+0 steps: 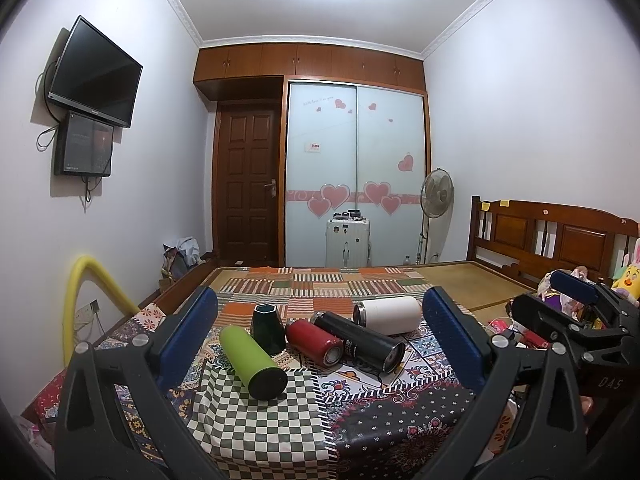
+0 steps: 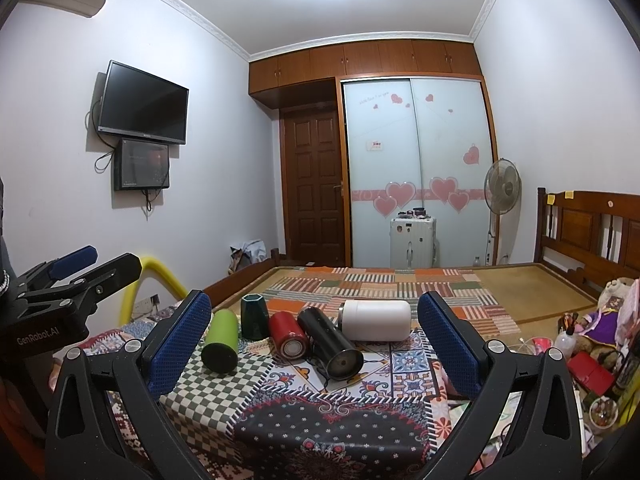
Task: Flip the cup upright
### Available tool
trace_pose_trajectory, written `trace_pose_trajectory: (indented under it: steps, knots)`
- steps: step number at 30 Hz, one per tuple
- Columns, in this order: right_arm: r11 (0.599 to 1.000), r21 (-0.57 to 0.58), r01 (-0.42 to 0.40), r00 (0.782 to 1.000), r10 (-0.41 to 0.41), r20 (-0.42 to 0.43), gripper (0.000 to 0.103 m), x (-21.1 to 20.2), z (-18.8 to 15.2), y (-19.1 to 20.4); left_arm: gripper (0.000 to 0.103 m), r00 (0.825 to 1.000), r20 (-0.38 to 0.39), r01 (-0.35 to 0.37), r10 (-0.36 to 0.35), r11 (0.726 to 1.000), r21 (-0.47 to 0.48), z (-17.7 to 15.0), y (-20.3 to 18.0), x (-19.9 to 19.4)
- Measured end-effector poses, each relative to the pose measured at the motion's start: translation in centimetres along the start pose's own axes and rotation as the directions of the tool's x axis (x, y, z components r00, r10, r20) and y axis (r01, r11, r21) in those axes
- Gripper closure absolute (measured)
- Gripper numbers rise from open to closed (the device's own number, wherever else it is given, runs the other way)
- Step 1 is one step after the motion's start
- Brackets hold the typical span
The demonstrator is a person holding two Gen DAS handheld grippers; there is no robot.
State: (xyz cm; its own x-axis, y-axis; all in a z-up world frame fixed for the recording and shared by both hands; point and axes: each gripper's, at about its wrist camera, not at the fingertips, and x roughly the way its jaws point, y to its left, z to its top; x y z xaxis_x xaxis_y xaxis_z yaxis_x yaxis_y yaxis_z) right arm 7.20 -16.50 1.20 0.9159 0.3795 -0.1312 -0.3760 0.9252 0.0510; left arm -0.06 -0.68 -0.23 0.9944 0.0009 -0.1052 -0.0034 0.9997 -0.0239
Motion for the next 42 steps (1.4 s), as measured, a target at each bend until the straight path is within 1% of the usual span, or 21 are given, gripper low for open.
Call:
trace_pose_trajectory:
  steps: [11, 15, 20, 23, 25, 27, 30, 33, 36, 38, 39, 41, 42]
  knots:
    - [1.000, -0.002, 0.001, 1.000, -0.001, -0.013, 0.000, 0.5, -0.6, 0.0, 0.000, 1.000, -0.014, 0.000, 0.000, 1.000, -0.009, -0.5, 0.4, 0.8]
    - [1.000, -0.008, -0.011, 0.999, 0.011, -0.035, 0.000, 1.3, -0.9, 0.1, 0.000, 0.999, -0.026, -0.027, 0.026, 1.000, -0.011, -1.0, 1.2, 1.4]
    - [0.997, -0.037, -0.063, 0.993, 0.059, -0.098, 0.000, 4.0, -0.8, 1.2, 0.000, 0.996, -0.058, -0.068, 0.066, 0.997, -0.023, -1.8, 3.4, 2.7]
    - [0.990, -0.068, -0.120, 0.982, 0.109, -0.153, 0.000, 6.5, -0.8, 2.5, 0.000, 0.991, -0.088, -0.101, 0.098, 0.994, -0.030, -2.5, 5.3, 3.6]
    - [0.983, -0.095, -0.160, 0.970, 0.139, -0.197, 0.000, 8.5, -0.8, 3.6, 0.000, 0.986, -0.118, -0.121, 0.116, 0.992, -0.037, -3.2, 6.7, 4.4]
    - [0.974, -0.115, -0.195, 0.956, 0.163, -0.243, 0.000, 10.4, -1.0, 4.6, 0.000, 0.980, -0.145, -0.143, 0.136, 0.989, -0.039, -3.9, 8.0, 5.2]
    - [0.958, -0.129, -0.256, 0.924, 0.204, -0.325, 0.000, 13.7, -1.6, 6.3, 0.000, 0.971, -0.176, -0.172, 0.163, 0.985, -0.034, -4.9, 9.7, 6.1]
    - [0.940, -0.131, -0.313, 0.881, 0.236, -0.410, 0.000, 17.3, -2.2, 7.9, 0.000, 0.960, -0.209, -0.197, 0.186, 0.980, -0.035, -6.1, 11.6, 7.2]
    - [0.927, -0.134, -0.350, 0.837, 0.245, -0.489, 0.000, 20.6, -3.0, 9.3, 0.000, 0.951, -0.235, -0.219, 0.203, 0.975, -0.042, -7.0, 13.2, 8.0]
    - [0.918, -0.128, -0.375, 0.800, 0.251, -0.546, 0.000, 22.7, -3.6, 10.2, 0.000, 0.942, -0.256, -0.238, 0.218, 0.970, -0.049, -7.5, 14.4, 8.7]
    - [0.912, -0.121, -0.392, 0.775, 0.256, -0.578, 0.000, 23.9, -4.0, 10.6, 0.000, 0.936, -0.270, -0.247, 0.223, 0.967, -0.057, -7.8, 15.1, 9.1]
    - [0.902, -0.123, -0.413, 0.732, 0.248, -0.634, 0.000, 26.2, -4.5, 11.6, 0.000, 0.930, -0.290, -0.256, 0.225, 0.964, -0.074, -8.5, 16.2, 9.7]
    - [0.897, -0.125, -0.423, 0.714, 0.245, -0.656, 0.000, 27.0, -4.8, 12.0, 0.000, 0.925, -0.305, -0.262, 0.225, 0.961, -0.086, -8.9, 16.8, 10.1]
